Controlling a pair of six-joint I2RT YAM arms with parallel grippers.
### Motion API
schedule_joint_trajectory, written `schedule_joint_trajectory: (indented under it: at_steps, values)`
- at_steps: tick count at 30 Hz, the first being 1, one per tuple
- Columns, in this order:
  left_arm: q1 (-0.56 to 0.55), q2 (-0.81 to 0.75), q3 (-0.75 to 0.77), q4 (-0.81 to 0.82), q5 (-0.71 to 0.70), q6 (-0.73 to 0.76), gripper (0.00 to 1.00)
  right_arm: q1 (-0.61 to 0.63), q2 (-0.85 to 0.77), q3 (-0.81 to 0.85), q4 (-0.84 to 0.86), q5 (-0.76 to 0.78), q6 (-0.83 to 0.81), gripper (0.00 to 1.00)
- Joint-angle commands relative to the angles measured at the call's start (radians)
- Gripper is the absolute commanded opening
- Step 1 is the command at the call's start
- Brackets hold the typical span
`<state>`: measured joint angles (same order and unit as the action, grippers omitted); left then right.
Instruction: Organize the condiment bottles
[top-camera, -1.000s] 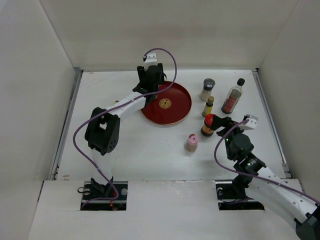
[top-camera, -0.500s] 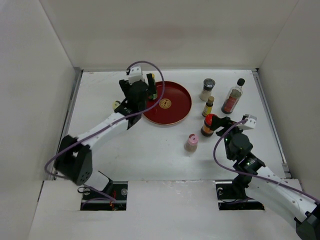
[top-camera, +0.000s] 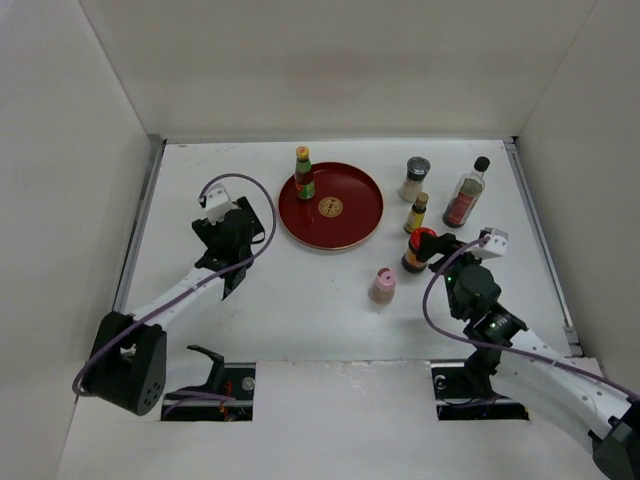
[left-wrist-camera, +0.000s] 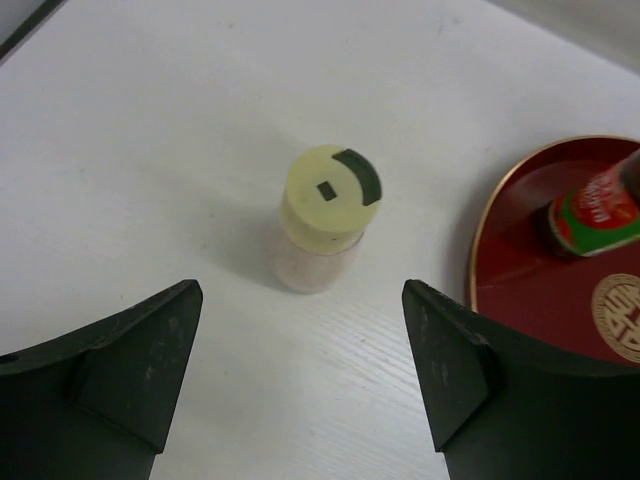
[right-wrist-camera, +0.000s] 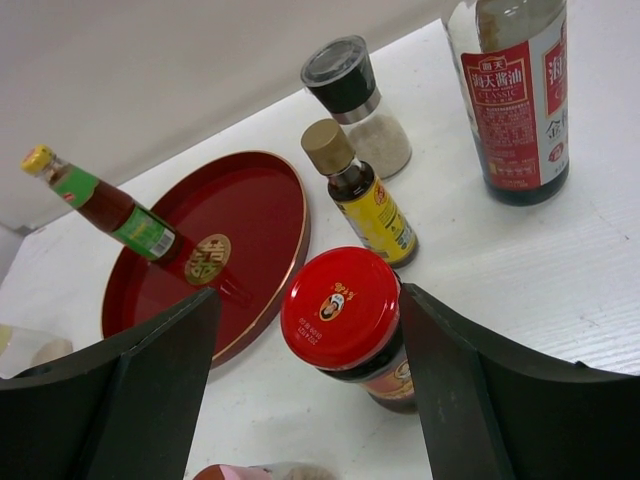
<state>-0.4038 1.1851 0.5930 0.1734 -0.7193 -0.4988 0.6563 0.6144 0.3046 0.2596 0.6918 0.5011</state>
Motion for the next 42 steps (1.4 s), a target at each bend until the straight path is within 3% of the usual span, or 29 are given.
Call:
schedule_joint_trajectory:
  at_steps: [1,12,19,23,26,33,38,42]
  values:
    - [0.046,0.073,0.056,0.032,0.044,-0.032,0.81,0.01,0.019,0.036,0.064,-0.002,-0.004,0.79]
    - [0.116,0.318,0.218,0.081,0.147,-0.007,0.74,0.018,0.077,0.047,0.081,-0.018,-0.009,0.81]
    - [0.125,0.373,0.251,0.08,0.106,0.012,0.62,0.019,0.064,0.041,0.087,-0.02,-0.01,0.82]
    - [0.109,0.338,0.217,0.087,0.063,0.014,0.44,0.019,0.065,0.047,0.079,-0.02,-0.013,0.82]
    - [0.076,0.259,0.177,0.09,0.035,0.017,0.39,0.021,0.067,0.042,0.087,-0.018,-0.012,0.82]
    - [-0.071,0.035,0.125,0.069,-0.006,0.032,0.38,0.025,0.068,0.045,0.087,-0.015,-0.015,0.81]
    - [-0.216,0.123,0.22,0.074,0.014,0.034,0.38,0.025,0.064,0.041,0.087,-0.011,-0.013,0.82]
    - [-0.246,0.227,0.293,0.112,0.024,0.058,0.38,0.025,0.053,0.042,0.076,-0.009,-0.019,0.81]
